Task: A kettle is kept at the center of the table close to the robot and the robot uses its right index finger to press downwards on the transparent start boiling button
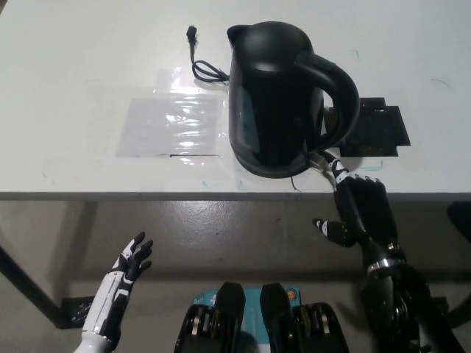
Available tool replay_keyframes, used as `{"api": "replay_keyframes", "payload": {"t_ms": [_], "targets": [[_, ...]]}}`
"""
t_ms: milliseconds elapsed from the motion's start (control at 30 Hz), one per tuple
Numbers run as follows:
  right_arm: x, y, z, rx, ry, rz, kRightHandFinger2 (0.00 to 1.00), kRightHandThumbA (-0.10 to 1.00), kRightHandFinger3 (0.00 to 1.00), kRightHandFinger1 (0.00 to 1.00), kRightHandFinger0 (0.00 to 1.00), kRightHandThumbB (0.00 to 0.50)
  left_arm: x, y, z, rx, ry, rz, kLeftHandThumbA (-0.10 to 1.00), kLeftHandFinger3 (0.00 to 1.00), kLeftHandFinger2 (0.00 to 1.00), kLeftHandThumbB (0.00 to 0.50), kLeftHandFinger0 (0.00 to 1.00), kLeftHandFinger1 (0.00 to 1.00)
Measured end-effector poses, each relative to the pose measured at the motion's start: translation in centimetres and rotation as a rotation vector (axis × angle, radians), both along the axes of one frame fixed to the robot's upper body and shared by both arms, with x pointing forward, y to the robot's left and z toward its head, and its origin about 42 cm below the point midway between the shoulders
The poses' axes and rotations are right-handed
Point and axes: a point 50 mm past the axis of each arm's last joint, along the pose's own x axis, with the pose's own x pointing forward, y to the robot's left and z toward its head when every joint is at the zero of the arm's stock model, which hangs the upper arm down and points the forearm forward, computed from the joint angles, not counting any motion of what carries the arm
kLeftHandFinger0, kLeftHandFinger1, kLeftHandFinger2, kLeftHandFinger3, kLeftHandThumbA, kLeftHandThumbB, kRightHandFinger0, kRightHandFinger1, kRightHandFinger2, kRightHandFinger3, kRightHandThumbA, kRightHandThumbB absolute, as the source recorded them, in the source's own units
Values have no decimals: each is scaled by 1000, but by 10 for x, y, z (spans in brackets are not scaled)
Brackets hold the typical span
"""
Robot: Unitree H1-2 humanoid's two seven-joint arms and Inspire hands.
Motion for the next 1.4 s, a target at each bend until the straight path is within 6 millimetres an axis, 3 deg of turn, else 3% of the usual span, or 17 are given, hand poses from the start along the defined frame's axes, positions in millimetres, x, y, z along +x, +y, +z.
{"api": "replay_keyframes", "payload": {"t_ms": [233,300,433,533,600,633,667,700,733,767,800,833,967,1267,1400], "targets": [[-38,-13,9,71,-51,19,0,1000,1000,0,0,184,0,0,0,-1,-1,1,953,1000,1000,226,1000,1000],[-46,-16,12,94,-64,26,4,1000,1000,0,0,219,0,0,0,-1,-1,1,958,1000,1000,232,1000,1000],[-72,-27,23,178,-99,44,7,1000,1000,0,1,225,0,0,0,-1,0,2,960,1000,1000,233,1000,1000],[-88,-36,25,247,-105,55,74,1000,1000,6,21,248,0,1,0,-1,0,3,958,1000,1000,215,1000,1000],[-94,-41,21,282,-97,62,342,1000,1000,221,198,223,0,1,0,-1,1,3,964,1000,1000,201,1000,1000],[-97,-43,18,297,-93,65,540,1000,1000,343,299,188,0,1,0,-1,1,3,962,1000,1000,201,1000,1000],[-101,-46,16,310,-89,66,651,1000,1000,428,351,199,0,1,0,-1,2,4,961,1000,1000,195,1000,1000],[-104,-48,12,324,-87,68,813,1000,1000,581,476,247,0,1,-1,-1,3,4,965,1000,1000,199,1000,1000],[-105,-49,10,329,-83,66,868,1000,1000,638,534,257,0,1,-1,-1,4,4,967,1000,1000,199,1000,1000],[-108,-52,6,346,-80,66,1000,1000,1000,855,727,218,-1,1,-1,-1,5,4,964,1000,1000,201,1000,1000],[-110,-55,2,360,-74,65,1000,1000,1000,957,856,269,-1,1,-1,-1,5,5,962,1000,1000,202,1000,1000],[-110,-56,1,363,-72,65,1000,1000,1000,1000,1000,277,-1,1,-1,-1,5,5,961,1000,1000,203,1000,1000],[-114,-69,-24,441,-20,51,1000,1000,1000,1000,1000,271,-2,1,-2,-1,9,6,972,1000,1000,198,1000,1000],[-115,-89,-75,616,101,-23,1000,1000,1000,1000,1000,181,-3,1,-3,-2,13,8,982,1000,1000,229,1000,1000],[-113,-91,-87,695,111,-33,1000,1000,1000,1000,1000,204,-3,1,-3,-2,12,8,982,1000,1000,235,1000,1000]]}}
